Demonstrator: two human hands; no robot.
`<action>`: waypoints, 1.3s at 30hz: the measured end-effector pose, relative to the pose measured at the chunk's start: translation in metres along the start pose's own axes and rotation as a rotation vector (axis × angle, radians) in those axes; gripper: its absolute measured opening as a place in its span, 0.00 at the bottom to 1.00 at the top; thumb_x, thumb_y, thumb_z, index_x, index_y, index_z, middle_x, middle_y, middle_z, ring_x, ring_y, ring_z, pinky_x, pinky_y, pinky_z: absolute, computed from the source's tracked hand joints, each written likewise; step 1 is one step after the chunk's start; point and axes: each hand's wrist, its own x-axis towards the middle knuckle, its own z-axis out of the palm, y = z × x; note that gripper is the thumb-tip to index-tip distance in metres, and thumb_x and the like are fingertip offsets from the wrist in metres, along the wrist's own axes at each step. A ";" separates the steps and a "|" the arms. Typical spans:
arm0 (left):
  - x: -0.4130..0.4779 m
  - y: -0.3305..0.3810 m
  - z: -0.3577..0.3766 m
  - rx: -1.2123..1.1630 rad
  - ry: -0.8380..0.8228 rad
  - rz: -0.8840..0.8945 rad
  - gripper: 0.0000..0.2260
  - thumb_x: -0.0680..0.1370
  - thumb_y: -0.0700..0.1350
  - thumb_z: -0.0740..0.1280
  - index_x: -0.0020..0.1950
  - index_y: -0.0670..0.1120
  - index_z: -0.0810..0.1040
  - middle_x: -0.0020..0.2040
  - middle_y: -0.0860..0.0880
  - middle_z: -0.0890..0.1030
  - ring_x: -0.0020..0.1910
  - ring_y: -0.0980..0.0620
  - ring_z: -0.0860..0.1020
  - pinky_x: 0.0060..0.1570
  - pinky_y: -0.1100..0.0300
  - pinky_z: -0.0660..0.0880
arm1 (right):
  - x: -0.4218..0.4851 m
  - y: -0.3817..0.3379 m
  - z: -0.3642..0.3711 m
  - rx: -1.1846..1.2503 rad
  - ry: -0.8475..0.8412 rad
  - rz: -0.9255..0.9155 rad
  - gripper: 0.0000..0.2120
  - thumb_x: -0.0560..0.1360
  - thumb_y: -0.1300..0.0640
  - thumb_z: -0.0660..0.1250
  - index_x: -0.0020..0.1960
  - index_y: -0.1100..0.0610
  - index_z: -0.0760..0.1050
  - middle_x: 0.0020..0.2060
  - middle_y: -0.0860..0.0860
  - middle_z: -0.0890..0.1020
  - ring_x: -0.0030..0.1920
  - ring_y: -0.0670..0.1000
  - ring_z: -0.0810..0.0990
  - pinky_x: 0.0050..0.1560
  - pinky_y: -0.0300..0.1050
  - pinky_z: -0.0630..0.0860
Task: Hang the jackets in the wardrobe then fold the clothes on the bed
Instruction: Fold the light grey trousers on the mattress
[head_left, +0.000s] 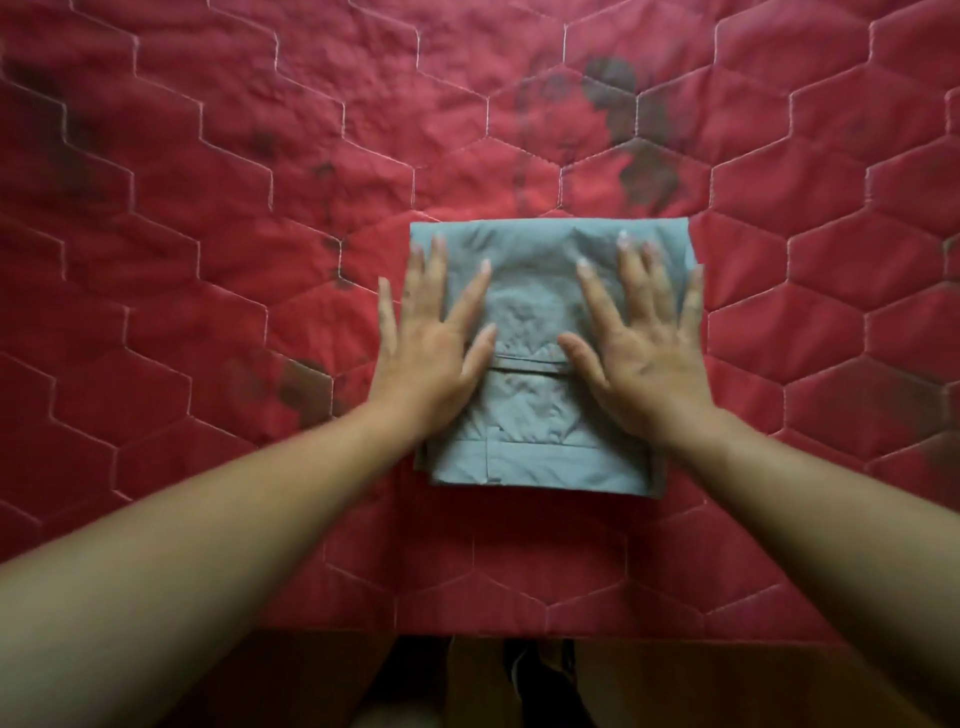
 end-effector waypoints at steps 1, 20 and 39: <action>0.015 -0.007 -0.003 -0.004 0.021 -0.035 0.30 0.81 0.61 0.52 0.82 0.58 0.50 0.82 0.44 0.39 0.80 0.45 0.36 0.77 0.40 0.39 | 0.012 0.008 0.000 0.003 -0.002 0.048 0.35 0.80 0.33 0.49 0.82 0.48 0.52 0.82 0.58 0.48 0.81 0.61 0.45 0.75 0.74 0.44; 0.075 0.000 -0.123 -0.140 -0.421 -0.067 0.10 0.69 0.43 0.74 0.47 0.41 0.79 0.42 0.43 0.81 0.41 0.43 0.80 0.38 0.52 0.76 | 0.085 0.017 -0.117 -0.163 -0.510 -0.081 0.15 0.67 0.47 0.71 0.47 0.52 0.70 0.48 0.53 0.75 0.55 0.60 0.78 0.55 0.58 0.68; -0.061 0.021 -0.079 0.360 -0.249 0.228 0.11 0.73 0.45 0.67 0.55 0.47 0.74 0.56 0.45 0.73 0.56 0.41 0.72 0.47 0.48 0.72 | -0.060 -0.024 -0.082 -0.236 -0.449 -0.190 0.18 0.81 0.55 0.57 0.70 0.53 0.64 0.58 0.55 0.74 0.59 0.59 0.75 0.53 0.53 0.72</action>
